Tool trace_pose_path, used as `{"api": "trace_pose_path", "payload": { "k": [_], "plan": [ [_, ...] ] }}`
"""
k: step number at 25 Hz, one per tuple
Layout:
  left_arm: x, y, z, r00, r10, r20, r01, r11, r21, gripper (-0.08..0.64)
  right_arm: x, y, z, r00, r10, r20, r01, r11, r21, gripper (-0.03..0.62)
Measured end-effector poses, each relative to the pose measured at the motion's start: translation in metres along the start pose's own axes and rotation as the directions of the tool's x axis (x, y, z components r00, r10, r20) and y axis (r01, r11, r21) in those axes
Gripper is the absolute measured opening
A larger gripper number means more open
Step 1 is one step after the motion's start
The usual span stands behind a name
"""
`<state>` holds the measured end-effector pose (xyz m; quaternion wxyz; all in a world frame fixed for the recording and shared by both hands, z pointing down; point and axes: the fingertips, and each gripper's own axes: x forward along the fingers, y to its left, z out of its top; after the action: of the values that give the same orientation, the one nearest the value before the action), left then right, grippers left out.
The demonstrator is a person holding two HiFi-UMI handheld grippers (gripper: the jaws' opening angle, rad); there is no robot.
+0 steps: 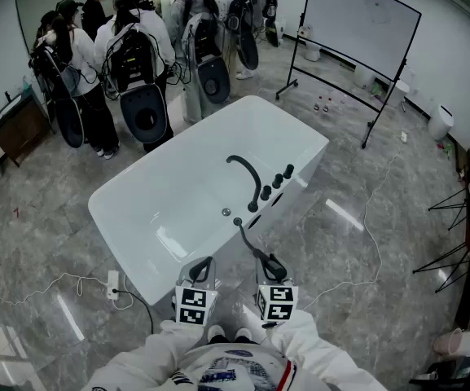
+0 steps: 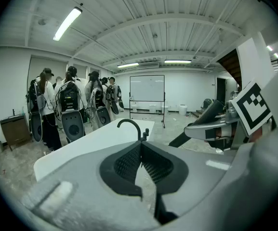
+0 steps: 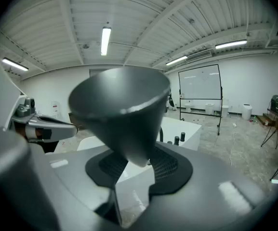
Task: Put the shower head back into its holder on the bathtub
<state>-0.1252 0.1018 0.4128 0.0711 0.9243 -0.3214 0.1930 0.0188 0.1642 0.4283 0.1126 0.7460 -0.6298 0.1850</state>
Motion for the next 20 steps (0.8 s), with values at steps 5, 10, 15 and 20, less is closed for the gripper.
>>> {"api": "trace_pose_path", "payload": {
  "k": [5, 10, 15, 20],
  "plan": [
    [0.004, -0.005, 0.003, 1.000, -0.001, -0.004, 0.001, 1.000, -0.001, 0.000, 0.000, 0.004, 0.004, 1.000, 0.021, 0.001, -0.020, 1.000, -0.019, 0.138],
    [0.013, -0.012, 0.003, 1.000, -0.005, -0.018, 0.005, 1.000, -0.011, 0.000, 0.002, -0.002, 0.006, 0.999, 0.036, -0.002, -0.036, 0.999, -0.011, 0.138],
    [0.025, -0.019, -0.002, 1.000, -0.002, -0.028, 0.002, 1.000, -0.020, 0.000, 0.004, -0.009, 0.012, 0.999, 0.049, 0.008, -0.049, 0.999, -0.019, 0.138],
    [0.030, -0.030, 0.009, 0.999, 0.015, -0.033, -0.016, 1.000, -0.025, 0.000, 0.005, -0.019, 0.018, 0.997, 0.077, 0.016, -0.077, 0.997, -0.026, 0.138]
  ]
}}
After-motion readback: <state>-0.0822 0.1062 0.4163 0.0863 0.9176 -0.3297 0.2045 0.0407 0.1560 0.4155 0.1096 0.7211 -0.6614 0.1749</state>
